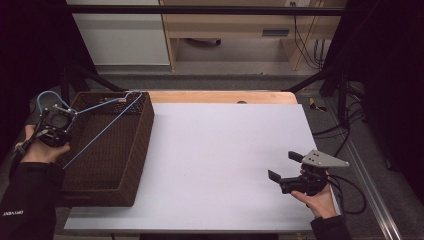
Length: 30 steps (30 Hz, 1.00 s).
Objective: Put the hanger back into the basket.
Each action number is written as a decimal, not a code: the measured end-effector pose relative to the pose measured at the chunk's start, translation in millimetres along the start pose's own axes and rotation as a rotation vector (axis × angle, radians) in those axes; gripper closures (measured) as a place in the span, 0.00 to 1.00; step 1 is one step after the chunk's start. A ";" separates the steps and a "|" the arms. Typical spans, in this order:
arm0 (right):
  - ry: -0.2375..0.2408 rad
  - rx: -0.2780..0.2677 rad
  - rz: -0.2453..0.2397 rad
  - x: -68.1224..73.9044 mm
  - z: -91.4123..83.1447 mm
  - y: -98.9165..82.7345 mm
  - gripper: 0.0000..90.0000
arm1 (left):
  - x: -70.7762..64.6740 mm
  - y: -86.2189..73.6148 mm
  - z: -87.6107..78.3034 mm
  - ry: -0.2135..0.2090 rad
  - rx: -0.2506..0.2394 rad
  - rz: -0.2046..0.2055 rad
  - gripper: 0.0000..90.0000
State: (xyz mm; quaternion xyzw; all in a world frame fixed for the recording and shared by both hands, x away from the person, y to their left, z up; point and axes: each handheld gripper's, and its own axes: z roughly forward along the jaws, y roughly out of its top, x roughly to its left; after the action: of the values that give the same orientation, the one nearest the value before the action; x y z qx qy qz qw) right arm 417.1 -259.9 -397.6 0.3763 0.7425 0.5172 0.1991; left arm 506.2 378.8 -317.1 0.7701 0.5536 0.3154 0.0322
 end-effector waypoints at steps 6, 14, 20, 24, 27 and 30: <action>0.001 0.002 -0.005 -0.4 0.6 -0.4 0.01 | -11.1 -7.5 25.5 -0.020 0.045 0.001 0.97; 0.000 0.003 -0.001 -0.6 0.6 -0.7 0.01 | -28.7 -11.1 47.5 -0.071 0.077 0.013 0.97; 0.001 0.003 0.000 -0.8 0.4 -0.7 0.01 | -38.3 -12.8 57.0 -0.118 0.101 0.017 0.96; 0.002 0.004 0.003 -0.6 0.7 -1.2 0.01 | -41.6 -17.3 47.7 -0.148 0.056 0.012 0.88; 0.001 0.003 0.002 -0.7 0.7 -1.3 0.01 | -41.0 -22.5 35.6 -0.175 0.007 0.002 0.84; -0.001 -0.002 0.005 -0.9 0.5 -0.9 0.01 | -42.0 -27.6 20.5 -0.197 -0.063 -0.013 0.79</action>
State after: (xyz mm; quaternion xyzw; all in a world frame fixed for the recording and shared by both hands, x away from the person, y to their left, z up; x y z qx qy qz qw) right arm 417.7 -260.4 -398.7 0.3784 0.7409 0.5182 0.1986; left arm 486.0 358.9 -363.4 0.7923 0.5426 0.2554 0.1127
